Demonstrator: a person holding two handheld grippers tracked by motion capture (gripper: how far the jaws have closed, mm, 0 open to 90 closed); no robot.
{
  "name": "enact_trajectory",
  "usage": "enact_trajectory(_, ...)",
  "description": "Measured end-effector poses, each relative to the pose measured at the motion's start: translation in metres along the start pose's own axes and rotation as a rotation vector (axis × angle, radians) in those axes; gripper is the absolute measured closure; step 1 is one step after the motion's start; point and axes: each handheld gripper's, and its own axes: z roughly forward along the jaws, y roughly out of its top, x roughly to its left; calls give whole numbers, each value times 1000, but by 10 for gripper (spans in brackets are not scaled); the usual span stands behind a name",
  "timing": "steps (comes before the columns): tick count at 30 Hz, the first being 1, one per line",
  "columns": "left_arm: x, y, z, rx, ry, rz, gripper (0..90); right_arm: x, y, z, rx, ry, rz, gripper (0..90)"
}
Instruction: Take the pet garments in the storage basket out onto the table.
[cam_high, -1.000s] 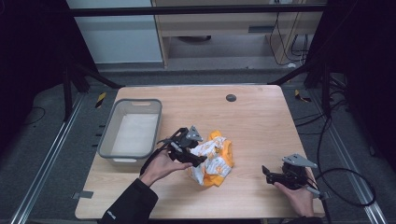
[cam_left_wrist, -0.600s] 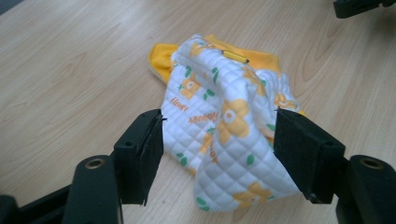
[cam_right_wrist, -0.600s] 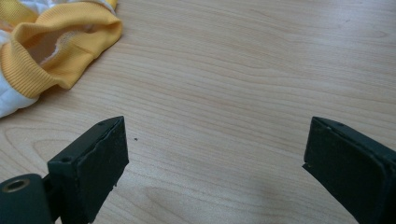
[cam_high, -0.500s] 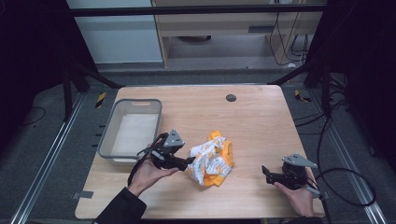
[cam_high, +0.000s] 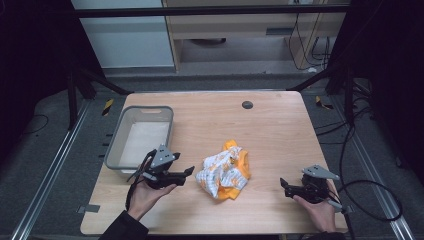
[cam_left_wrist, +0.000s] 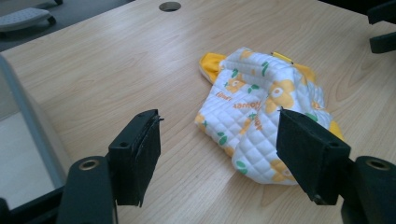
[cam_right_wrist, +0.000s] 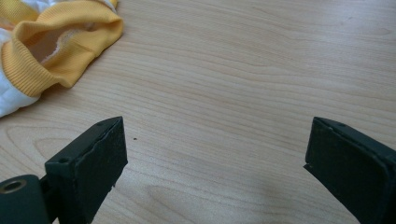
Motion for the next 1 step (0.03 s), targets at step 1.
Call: enact_trajectory(1,1,-3,-2,-5,5,-3,304,0,0,0,0,0,0,55)
